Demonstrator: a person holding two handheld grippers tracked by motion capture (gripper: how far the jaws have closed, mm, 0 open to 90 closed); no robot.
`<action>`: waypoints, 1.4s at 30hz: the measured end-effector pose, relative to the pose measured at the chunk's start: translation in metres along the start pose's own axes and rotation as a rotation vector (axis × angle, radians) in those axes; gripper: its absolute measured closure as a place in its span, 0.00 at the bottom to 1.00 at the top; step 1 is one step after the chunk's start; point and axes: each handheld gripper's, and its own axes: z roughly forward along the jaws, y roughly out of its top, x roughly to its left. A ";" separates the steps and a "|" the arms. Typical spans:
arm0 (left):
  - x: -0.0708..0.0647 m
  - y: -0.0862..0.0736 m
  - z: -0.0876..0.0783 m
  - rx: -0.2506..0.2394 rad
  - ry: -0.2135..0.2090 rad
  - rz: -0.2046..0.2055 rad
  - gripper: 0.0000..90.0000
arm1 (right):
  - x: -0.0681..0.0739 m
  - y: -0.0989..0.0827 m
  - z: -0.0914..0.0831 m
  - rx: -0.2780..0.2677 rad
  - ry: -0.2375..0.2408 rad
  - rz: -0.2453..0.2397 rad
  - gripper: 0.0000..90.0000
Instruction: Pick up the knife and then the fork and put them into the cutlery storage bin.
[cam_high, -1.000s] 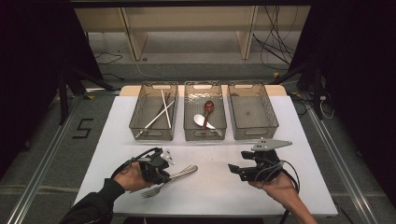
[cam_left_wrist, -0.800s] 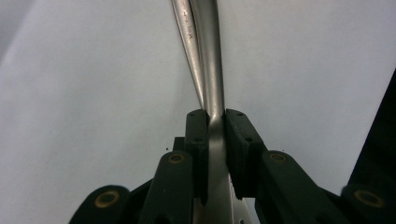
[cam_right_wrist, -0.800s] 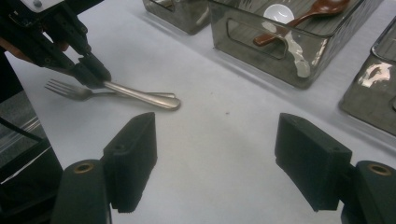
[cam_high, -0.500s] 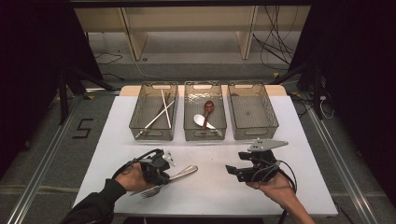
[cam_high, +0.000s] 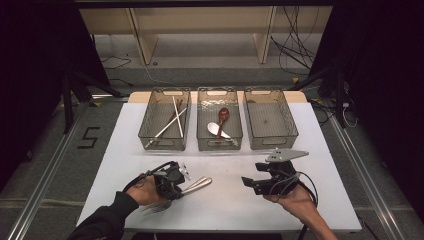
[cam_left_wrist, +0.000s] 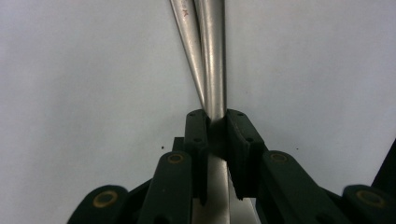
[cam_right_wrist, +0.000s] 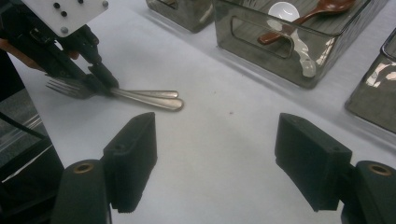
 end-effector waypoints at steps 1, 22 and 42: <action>-0.001 0.000 0.001 -0.007 0.003 -0.006 0.87 | 0.000 0.000 0.000 0.000 -0.001 0.000 0.34; -0.001 0.003 -0.008 -0.060 0.005 -0.013 0.89 | -0.001 0.000 -0.001 -0.006 -0.001 0.002 0.34; -0.014 0.024 -0.033 -0.161 -0.049 0.020 0.88 | 0.018 0.007 0.000 -0.061 0.029 -0.089 0.34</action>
